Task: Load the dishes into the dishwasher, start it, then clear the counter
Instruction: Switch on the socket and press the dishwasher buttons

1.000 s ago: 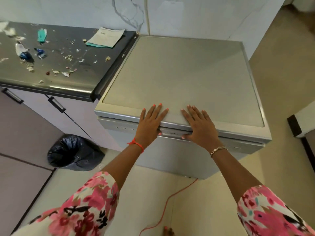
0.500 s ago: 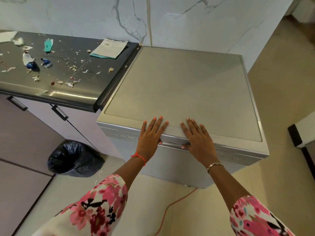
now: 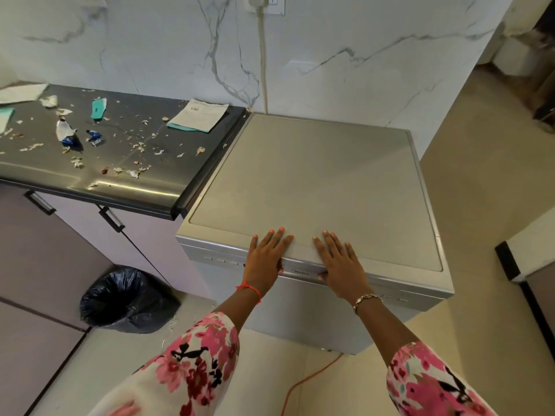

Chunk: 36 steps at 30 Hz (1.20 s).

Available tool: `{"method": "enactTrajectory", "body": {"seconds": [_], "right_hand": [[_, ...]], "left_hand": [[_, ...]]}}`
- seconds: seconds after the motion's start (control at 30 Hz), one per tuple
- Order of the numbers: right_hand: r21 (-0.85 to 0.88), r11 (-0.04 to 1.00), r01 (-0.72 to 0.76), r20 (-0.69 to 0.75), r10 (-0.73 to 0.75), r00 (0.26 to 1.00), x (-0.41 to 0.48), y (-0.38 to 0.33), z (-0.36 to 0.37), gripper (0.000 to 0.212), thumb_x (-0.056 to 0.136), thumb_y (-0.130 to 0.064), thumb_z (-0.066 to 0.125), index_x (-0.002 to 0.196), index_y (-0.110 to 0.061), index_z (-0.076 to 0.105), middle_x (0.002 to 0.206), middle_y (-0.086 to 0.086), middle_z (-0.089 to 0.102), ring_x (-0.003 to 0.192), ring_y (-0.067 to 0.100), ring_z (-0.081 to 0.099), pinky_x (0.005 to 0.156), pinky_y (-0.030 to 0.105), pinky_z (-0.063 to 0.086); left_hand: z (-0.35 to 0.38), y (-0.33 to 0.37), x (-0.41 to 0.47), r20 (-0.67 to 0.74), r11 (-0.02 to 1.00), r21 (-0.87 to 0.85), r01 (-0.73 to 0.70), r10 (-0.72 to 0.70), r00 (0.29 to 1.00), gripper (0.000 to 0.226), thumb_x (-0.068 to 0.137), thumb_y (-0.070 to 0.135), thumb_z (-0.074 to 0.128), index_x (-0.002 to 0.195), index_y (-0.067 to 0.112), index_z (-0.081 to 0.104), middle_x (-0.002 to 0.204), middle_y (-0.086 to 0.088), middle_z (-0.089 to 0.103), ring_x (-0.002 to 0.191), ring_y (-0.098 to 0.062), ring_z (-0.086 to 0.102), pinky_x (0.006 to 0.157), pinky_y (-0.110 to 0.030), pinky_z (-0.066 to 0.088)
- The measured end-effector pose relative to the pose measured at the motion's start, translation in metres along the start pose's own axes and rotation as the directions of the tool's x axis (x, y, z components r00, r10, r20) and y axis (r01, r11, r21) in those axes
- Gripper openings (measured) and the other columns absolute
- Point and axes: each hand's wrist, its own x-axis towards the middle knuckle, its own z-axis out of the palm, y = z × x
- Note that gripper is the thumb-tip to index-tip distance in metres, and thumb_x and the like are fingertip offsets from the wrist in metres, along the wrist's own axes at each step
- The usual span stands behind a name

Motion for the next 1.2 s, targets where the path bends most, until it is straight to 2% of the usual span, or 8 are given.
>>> {"method": "enactTrajectory", "body": {"seconds": [0.13, 0.23, 0.47, 0.6, 0.8, 0.9, 1.03, 1.2], "right_hand": [[0.177, 0.983, -0.054, 0.224, 0.013, 0.975, 0.013, -0.005, -0.033, 0.077, 0.091, -0.047, 0.049, 0.15, -0.018, 0.008, 0.158, 0.008, -0.001, 0.146, 0.024, 0.0, 0.117, 0.043, 0.009], [0.272, 0.957, -0.104, 0.284, 0.023, 0.958, 0.036, -0.005, -0.064, 0.058, 0.092, -0.048, 0.048, 0.133, -0.007, 0.04, 0.139, 0.013, 0.037, 0.131, 0.028, 0.036, 0.106, 0.04, 0.034], [0.374, 0.922, -0.099, 0.065, 0.08, 0.995, 0.12, 0.002, -0.128, 0.035, 0.094, -0.034, 0.051, 0.1, -0.001, 0.062, 0.109, 0.015, 0.06, 0.096, 0.027, 0.058, 0.078, 0.031, 0.043], [0.383, 0.923, -0.02, -0.106, 0.066, 0.992, 0.187, 0.003, -0.166, 0.031, 0.094, -0.025, 0.052, 0.099, 0.001, 0.067, 0.104, 0.015, 0.066, 0.095, 0.027, 0.061, 0.083, 0.034, 0.048], [0.396, 0.918, -0.006, -0.273, 0.124, 0.954, 0.297, -0.003, -0.212, 0.027, 0.094, -0.021, 0.049, 0.104, -0.002, 0.064, 0.113, 0.012, 0.063, 0.105, 0.027, 0.058, 0.09, 0.036, 0.046], [0.351, 0.934, 0.063, -0.38, 0.081, 0.921, 0.347, -0.008, -0.231, 0.03, 0.097, -0.019, 0.043, 0.117, -0.003, 0.058, 0.126, 0.009, 0.056, 0.113, 0.027, 0.056, 0.092, 0.034, 0.044], [0.187, 0.974, 0.131, -0.537, -0.01, 0.844, 0.41, -0.01, -0.26, 0.039, 0.1, -0.019, 0.035, 0.136, -0.006, 0.042, 0.147, 0.008, 0.038, 0.137, 0.02, 0.034, 0.103, 0.031, 0.037], [0.023, 0.994, 0.11, -0.623, -0.072, 0.779, 0.477, -0.007, -0.302, 0.05, 0.101, -0.015, 0.029, 0.147, -0.001, 0.018, 0.157, 0.012, 0.012, 0.146, 0.021, 0.008, 0.117, 0.027, 0.012]], "left_hand": [[-0.033, -0.011, 0.015, 0.119, 0.985, -0.161, -0.053, 0.073, 0.99, 0.067, 0.082, 0.046, 0.067, 0.14, 0.022, 0.042, 0.151, 0.001, 0.036, 0.137, -0.022, 0.037, 0.112, -0.037, 0.031], [-0.052, -0.03, 0.03, 0.204, 0.947, -0.319, 0.018, 0.051, 0.978, 0.058, 0.084, 0.049, 0.064, 0.131, 0.018, 0.052, 0.14, -0.001, 0.05, 0.128, -0.021, 0.045, 0.108, -0.036, 0.036], [-0.066, -0.094, 0.098, 0.144, 0.97, -0.238, 0.048, -0.013, 0.989, 0.049, 0.091, 0.043, 0.056, 0.13, 0.016, 0.051, 0.138, -0.003, 0.049, 0.126, -0.02, 0.046, 0.104, -0.032, 0.037], [-0.069, -0.13, 0.16, 0.131, 0.974, -0.224, 0.017, 0.013, 0.991, 0.044, 0.093, 0.034, 0.055, 0.131, 0.013, 0.05, 0.138, -0.002, 0.048, 0.126, -0.02, 0.045, 0.104, -0.031, 0.038], [-0.075, -0.182, 0.253, 0.127, 0.964, -0.263, -0.043, 0.078, 0.989, 0.047, 0.092, 0.027, 0.056, 0.135, 0.01, 0.046, 0.145, 0.0, 0.04, 0.132, -0.016, 0.04, 0.107, -0.026, 0.033], [-0.073, -0.203, 0.293, 0.13, 0.957, -0.284, -0.051, 0.091, 0.987, 0.05, 0.092, 0.025, 0.056, 0.138, 0.008, 0.043, 0.148, -0.003, 0.036, 0.135, -0.016, 0.037, 0.109, -0.022, 0.024], [-0.068, -0.215, 0.343, 0.117, 0.936, -0.344, -0.073, 0.12, 0.986, 0.053, 0.093, 0.024, 0.056, 0.14, 0.006, 0.04, 0.151, -0.005, 0.032, 0.139, -0.016, 0.03, 0.113, -0.019, 0.016], [-0.063, -0.224, 0.395, 0.087, 0.911, -0.407, -0.066, 0.111, 0.99, 0.056, 0.095, 0.026, 0.054, 0.143, 0.005, 0.034, 0.155, -0.006, 0.024, 0.144, -0.017, 0.021, 0.115, -0.02, 0.01]]}}
